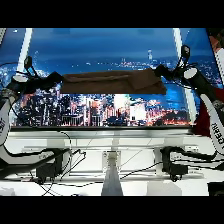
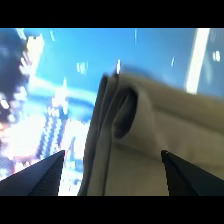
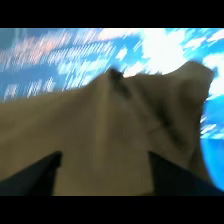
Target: Fold the clothes and pants, and hang the long-sleeved shirts on hangers.
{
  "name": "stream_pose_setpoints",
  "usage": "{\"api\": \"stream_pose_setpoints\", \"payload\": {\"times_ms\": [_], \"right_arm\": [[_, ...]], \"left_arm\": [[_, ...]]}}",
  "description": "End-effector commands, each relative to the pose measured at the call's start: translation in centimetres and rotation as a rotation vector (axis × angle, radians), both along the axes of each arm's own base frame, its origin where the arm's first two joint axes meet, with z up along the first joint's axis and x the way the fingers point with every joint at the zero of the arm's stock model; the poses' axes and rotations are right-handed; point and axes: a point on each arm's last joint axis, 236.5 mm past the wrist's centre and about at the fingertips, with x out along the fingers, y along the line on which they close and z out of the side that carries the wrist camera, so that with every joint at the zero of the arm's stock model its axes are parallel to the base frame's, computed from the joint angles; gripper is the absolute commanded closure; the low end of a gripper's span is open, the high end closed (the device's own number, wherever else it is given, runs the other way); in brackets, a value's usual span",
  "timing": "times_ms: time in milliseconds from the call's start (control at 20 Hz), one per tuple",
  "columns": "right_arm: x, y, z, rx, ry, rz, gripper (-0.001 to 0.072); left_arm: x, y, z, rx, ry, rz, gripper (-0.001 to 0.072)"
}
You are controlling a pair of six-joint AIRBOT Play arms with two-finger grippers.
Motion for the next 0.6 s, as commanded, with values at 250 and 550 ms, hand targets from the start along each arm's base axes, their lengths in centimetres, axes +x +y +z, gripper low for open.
{"api": "stream_pose_setpoints", "payload": {"times_ms": [250, 550], "right_arm": [[-1.7, 4.1, 1.0, 0.099, 0.08, 0.134, 0.0027], [-1.7, 12.7, 0.8, 0.1, 0.036, 0.222, 0.0378]], "left_arm": [[0.6, -6.9, -3.1, 0.026, 0.026, -0.216, 0.0564], [2.1, -9.6, 8.5, 0.1, -0.142, -0.475, 0.07]]}}
